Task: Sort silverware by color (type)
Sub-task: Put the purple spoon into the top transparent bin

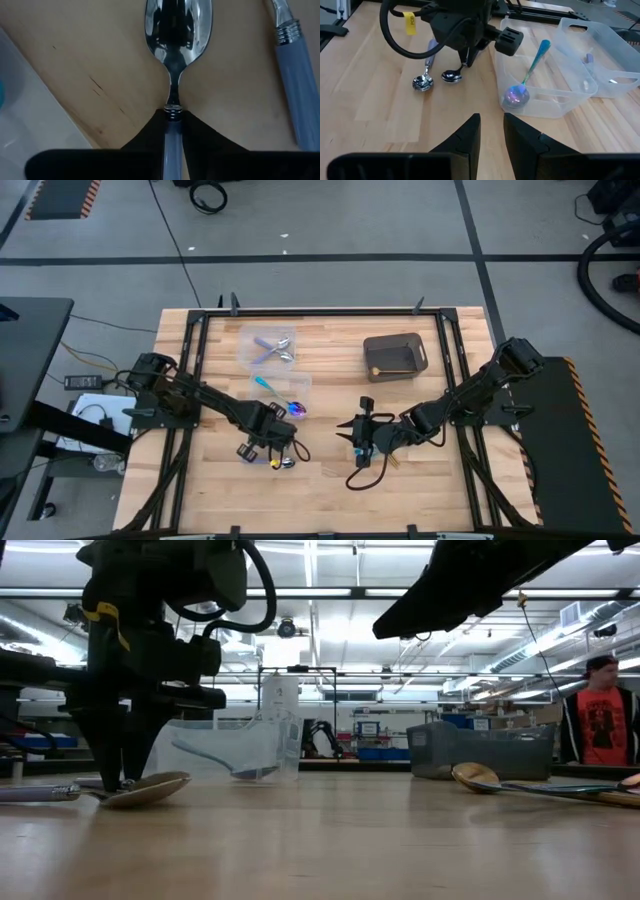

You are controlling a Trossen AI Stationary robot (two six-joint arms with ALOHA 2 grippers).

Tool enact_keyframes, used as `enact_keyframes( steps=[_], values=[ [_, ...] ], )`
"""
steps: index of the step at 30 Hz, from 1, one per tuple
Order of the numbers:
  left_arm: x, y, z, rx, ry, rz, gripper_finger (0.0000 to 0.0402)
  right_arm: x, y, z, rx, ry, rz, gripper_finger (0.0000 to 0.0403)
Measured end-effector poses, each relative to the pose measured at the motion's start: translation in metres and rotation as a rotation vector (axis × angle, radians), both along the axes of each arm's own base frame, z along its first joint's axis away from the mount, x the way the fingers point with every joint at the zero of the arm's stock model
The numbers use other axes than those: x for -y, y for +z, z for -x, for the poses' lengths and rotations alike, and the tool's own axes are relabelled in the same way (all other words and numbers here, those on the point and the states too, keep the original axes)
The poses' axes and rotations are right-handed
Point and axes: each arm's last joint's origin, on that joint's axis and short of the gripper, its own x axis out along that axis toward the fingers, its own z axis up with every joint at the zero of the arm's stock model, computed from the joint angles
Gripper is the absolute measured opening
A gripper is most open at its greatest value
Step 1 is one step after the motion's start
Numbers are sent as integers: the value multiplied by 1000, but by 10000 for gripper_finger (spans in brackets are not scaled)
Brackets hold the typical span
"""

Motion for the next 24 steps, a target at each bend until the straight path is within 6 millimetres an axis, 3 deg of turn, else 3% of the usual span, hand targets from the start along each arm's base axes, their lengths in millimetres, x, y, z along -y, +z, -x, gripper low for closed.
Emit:
enact_keyframes(
  steps=[17, 20, 24],
  values=[
    [7, 26, -3, 42, 13, -36, 43, -1, -1, 1, -5, -4, -10, 95],
    [6, 26, -2, 32, -3, -42, 10, -1, -1, 1, -5, -4, -10, 95],
    [5, 27, -3, 22, 0, -45, 1, -1, -1, 1, -5, -5, -9, 95]
  ],
)
